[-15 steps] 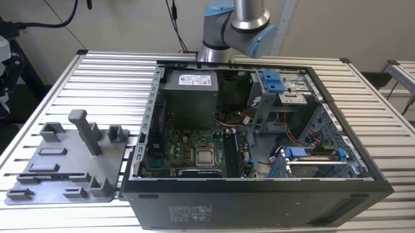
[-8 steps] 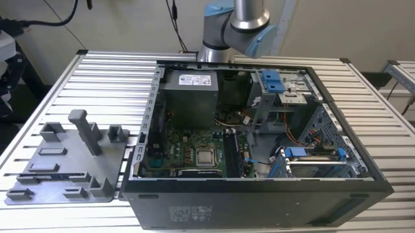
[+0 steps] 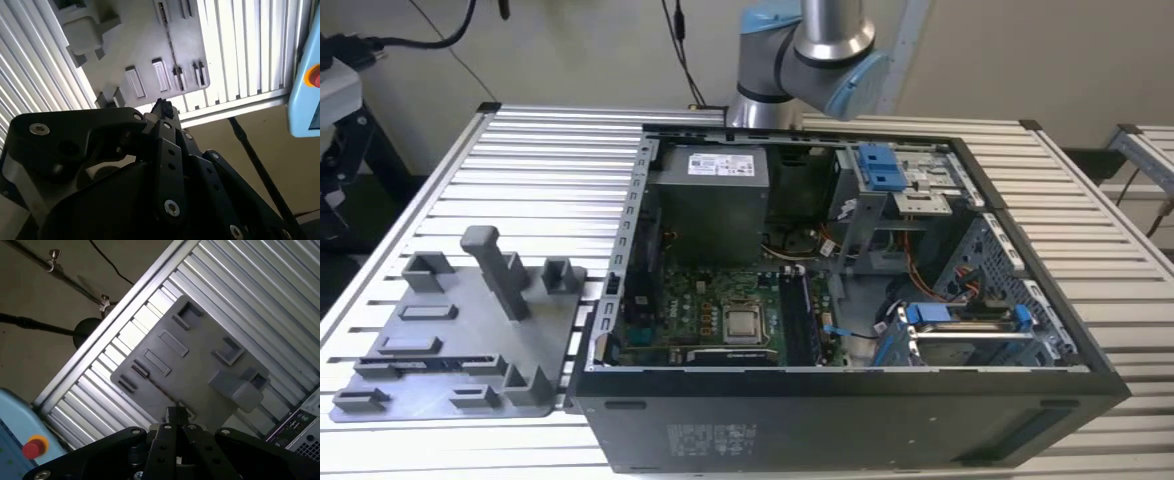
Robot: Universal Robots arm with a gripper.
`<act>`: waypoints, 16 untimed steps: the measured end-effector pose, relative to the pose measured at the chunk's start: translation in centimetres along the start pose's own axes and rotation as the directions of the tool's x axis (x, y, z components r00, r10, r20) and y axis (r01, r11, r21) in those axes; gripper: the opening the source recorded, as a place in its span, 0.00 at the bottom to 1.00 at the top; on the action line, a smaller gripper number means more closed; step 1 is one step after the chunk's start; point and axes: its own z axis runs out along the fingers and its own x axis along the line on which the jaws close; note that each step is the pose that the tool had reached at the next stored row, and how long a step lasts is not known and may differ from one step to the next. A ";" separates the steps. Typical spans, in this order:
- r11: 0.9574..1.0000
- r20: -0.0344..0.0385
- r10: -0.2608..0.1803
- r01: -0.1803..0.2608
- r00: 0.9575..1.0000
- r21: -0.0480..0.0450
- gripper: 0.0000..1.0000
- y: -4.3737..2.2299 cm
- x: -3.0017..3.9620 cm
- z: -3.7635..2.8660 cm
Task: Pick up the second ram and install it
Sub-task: 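Pick up the second ram and move it above second insertion slot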
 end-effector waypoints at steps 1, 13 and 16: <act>1.000 -0.001 -0.018 0.018 1.000 0.000 0.11 0.00 0.00 0.00; 0.977 -0.009 -0.212 0.212 0.977 0.000 0.11 0.16 -0.15 0.01; 0.964 -0.011 -0.265 0.265 0.964 0.000 0.11 0.17 -0.16 0.02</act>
